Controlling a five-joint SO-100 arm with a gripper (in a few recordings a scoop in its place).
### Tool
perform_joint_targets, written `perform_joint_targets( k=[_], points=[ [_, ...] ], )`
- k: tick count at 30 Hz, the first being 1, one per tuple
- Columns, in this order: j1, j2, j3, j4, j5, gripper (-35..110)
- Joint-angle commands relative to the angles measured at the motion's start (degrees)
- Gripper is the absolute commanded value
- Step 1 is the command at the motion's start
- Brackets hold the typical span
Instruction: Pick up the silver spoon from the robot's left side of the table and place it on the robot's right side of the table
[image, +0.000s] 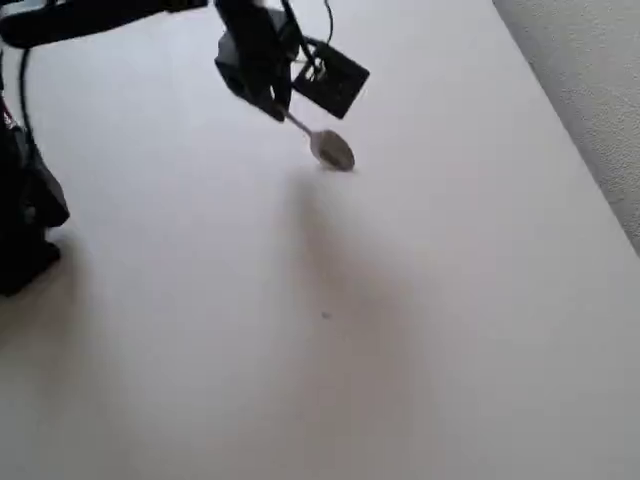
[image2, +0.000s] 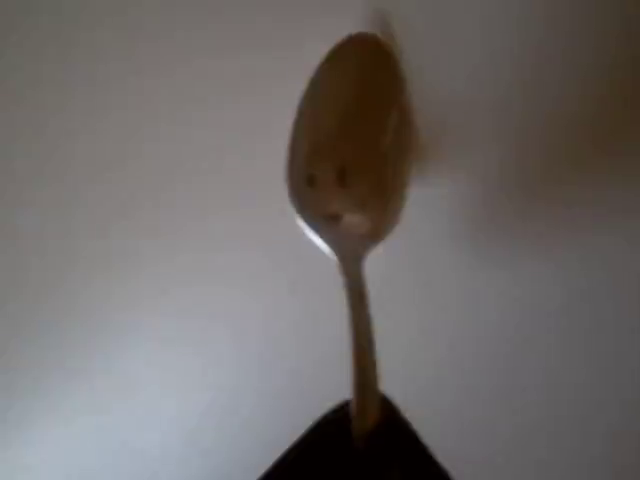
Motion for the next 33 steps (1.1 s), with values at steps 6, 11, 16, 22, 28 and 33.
perform_joint_targets(
  k=[6,11,16,22,28,33],
  points=[
    [16.44,11.6,10.2,-1.58,-10.9,-1],
    [24.87,8.09,9.93,-5.45,-15.56,-2],
    [30.41,4.39,9.84,-8.7,-23.55,-2],
    [32.96,1.93,11.16,-0.88,-34.89,-1],
    [34.72,-0.62,11.43,0.44,-43.24,-1],
    [35.24,-2.2,10.55,-2.02,-49.22,-1]
  ],
)
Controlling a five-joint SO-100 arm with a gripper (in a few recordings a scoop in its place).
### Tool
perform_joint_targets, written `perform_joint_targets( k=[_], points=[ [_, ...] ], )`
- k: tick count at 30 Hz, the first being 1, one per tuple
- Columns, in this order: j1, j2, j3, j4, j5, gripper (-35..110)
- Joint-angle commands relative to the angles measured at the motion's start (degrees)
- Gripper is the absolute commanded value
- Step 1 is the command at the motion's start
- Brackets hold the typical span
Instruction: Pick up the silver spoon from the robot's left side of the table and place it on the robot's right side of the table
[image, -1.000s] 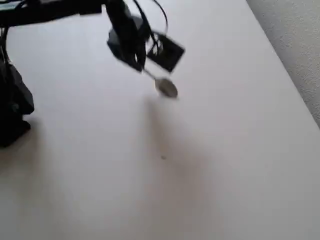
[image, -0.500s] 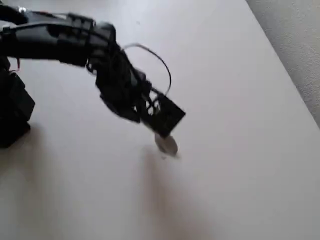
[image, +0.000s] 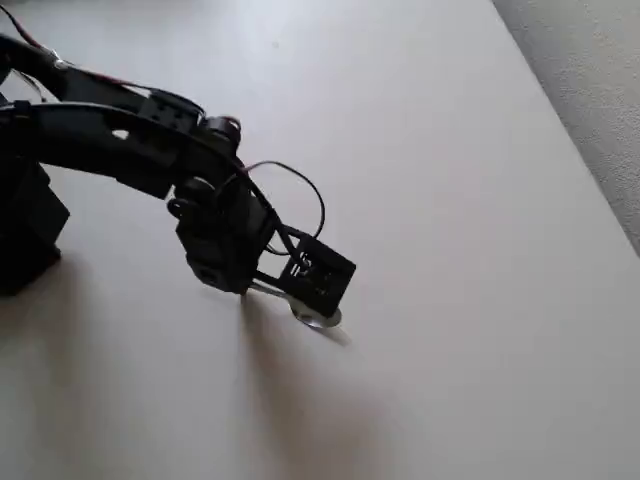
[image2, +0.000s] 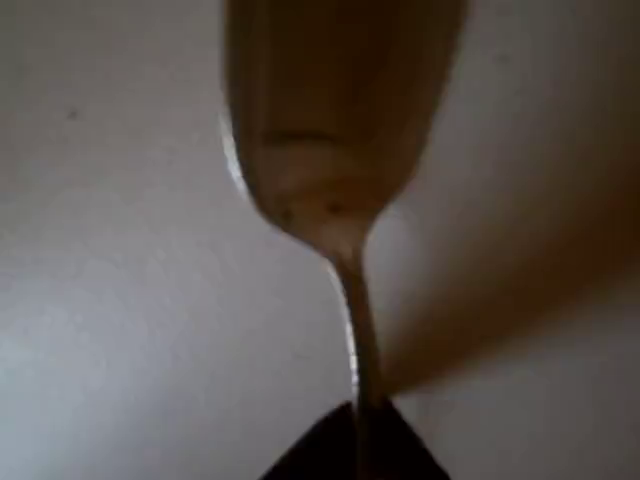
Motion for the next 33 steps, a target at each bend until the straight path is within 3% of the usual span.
perform_joint_targets(
  k=[1,10,20,33],
  points=[
    [1.76,-0.18,-1.23,-2.64,-4.92,-1],
    [5.01,-5.01,-9.05,-3.08,-8.44,-2],
    [6.06,-5.01,-9.14,3.34,-10.99,2],
    [6.59,-6.77,-9.32,3.16,-11.16,4]
  ],
)
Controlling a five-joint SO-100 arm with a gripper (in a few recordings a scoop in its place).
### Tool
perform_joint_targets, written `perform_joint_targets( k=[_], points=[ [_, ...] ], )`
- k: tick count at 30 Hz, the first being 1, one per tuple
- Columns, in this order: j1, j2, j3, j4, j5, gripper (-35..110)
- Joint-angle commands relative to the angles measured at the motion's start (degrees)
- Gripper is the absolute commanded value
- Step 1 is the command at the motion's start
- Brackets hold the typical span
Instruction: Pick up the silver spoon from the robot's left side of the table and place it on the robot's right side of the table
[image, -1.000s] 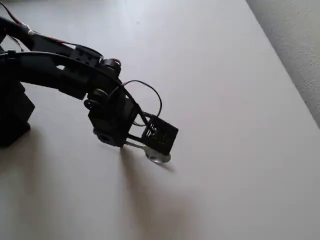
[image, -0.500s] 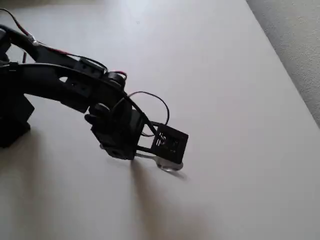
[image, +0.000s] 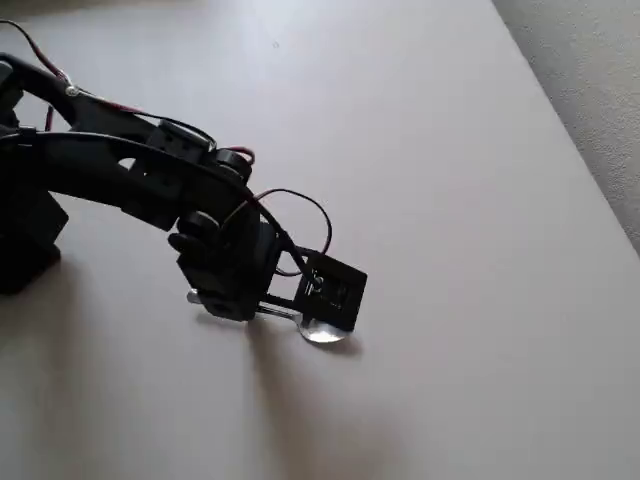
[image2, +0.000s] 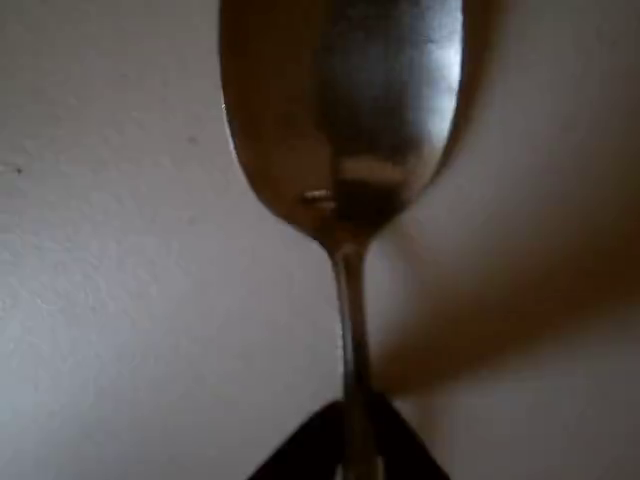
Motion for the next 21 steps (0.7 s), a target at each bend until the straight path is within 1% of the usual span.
perform_joint_targets(
  k=[1,3,4,7,11,13,15,17,18,20,21],
  points=[
    [1.41,-0.62,-0.7,0.53,-0.79,7],
    [1.58,-0.79,-0.97,0.53,-0.79,13],
    [1.67,-0.79,-1.05,0.62,-0.79,18],
    [2.11,-0.88,-1.14,0.62,-0.88,28],
    [2.81,-0.97,-1.58,0.53,-1.67,31],
    [3.25,-0.79,-4.75,2.9,-1.05,30],
    [3.25,-0.7,-11.51,10.99,-0.97,27],
    [2.2,-0.18,-17.93,18.46,0.44,21],
    [1.49,0.7,-20.13,20.57,2.29,17],
    [-0.35,4.66,-20.74,21.01,7.21,3],
    [-1.58,7.03,-20.74,21.27,10.02,-2]
  ],
)
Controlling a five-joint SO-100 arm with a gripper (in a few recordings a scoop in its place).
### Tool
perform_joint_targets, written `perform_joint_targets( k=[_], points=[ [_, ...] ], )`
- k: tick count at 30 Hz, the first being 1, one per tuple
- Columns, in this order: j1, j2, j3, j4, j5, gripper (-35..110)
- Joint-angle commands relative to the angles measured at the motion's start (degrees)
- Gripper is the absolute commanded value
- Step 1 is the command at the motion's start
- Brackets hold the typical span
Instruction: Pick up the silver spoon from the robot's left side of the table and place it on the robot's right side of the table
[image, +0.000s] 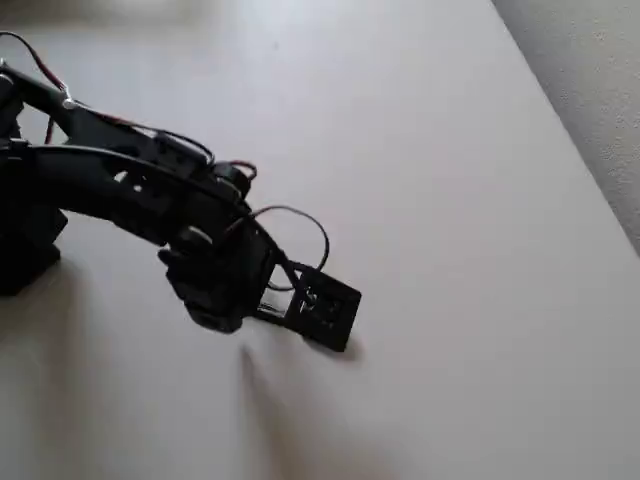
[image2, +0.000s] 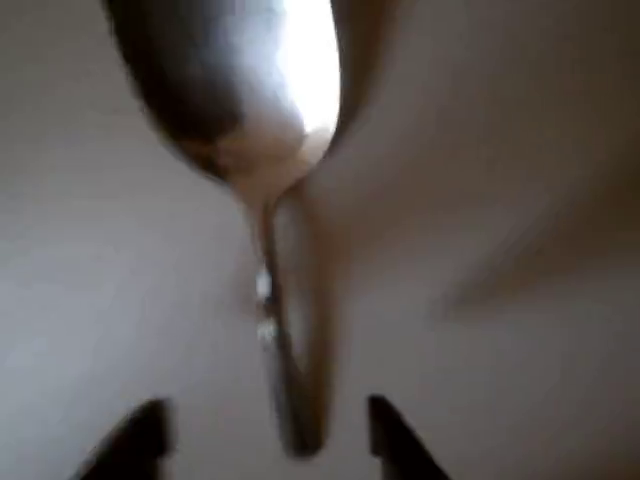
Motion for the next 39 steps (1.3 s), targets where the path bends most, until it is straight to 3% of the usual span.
perform_joint_targets(
  k=[1,5,11,13,17,20,22,29,39],
  points=[
    [-4.57,10.46,-6.77,5.98,10.11,-2],
    [-13.36,21.45,-1.93,5.62,29.88,-2],
    [-26.54,40.87,11.69,1.05,79.45,-2],
    [-30.85,51.68,24.79,-4.13,87.8,-2],
    [-35.42,90.0,64.07,-25.84,99.32,-2],
    [-37.62,122.96,84.64,-23.55,98.44,0],
    [-37.53,123.13,87.54,-17.93,98.35,-1],
    [-32.17,124.45,100.37,-14.5,93.08,-2],
    [-28.21,124.45,100.55,-13.18,86.75,-2]
  ],
)
